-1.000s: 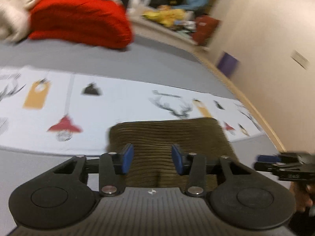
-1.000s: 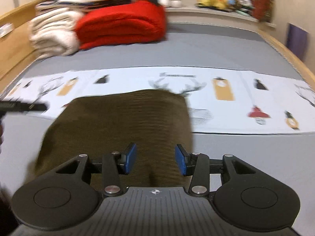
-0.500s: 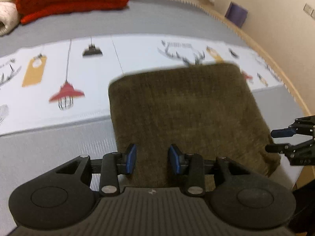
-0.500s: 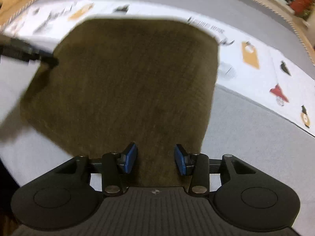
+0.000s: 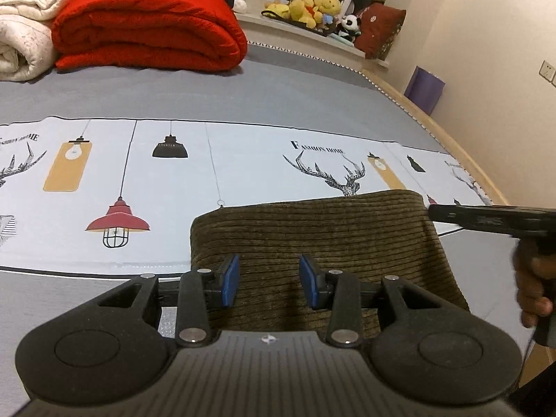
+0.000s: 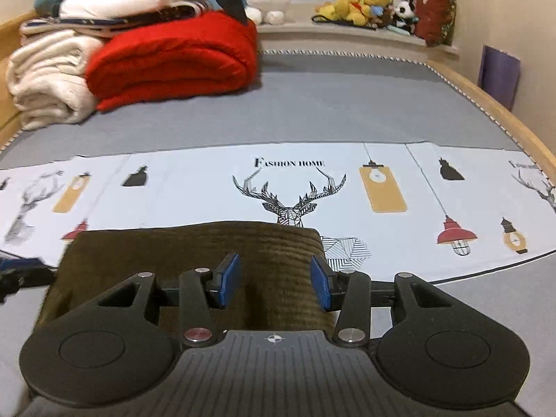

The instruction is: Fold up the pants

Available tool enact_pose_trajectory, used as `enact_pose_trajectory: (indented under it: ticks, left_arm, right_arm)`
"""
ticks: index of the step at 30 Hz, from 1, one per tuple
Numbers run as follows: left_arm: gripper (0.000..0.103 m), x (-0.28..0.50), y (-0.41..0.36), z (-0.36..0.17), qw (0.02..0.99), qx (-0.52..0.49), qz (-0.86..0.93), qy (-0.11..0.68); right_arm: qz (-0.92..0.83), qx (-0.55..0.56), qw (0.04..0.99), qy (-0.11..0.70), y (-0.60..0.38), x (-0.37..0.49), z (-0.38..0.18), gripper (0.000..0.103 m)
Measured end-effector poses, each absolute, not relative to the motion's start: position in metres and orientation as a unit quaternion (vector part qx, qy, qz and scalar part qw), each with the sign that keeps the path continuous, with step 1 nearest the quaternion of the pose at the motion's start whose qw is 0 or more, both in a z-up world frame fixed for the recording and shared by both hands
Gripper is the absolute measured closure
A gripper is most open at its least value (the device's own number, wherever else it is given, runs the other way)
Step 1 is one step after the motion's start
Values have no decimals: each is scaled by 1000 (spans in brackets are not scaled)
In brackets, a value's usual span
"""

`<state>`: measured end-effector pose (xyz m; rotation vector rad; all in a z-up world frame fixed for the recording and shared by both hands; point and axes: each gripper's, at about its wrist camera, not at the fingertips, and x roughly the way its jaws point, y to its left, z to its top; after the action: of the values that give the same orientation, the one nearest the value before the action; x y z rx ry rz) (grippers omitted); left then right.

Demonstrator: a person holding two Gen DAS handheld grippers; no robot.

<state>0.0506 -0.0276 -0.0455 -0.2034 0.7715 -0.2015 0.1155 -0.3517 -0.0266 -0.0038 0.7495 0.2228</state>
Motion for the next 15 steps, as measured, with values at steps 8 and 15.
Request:
enact_pose_trajectory:
  ticks: [8, 15]
  left_arm:
    - [63, 68, -28, -77, 895, -62, -81, 435]
    - [62, 81, -11, -97, 879, -109, -73, 459]
  right_arm:
    - [76, -33, 898, 433, -330, 155, -79, 53]
    - [76, -15, 893, 442, -326, 169, -90, 53]
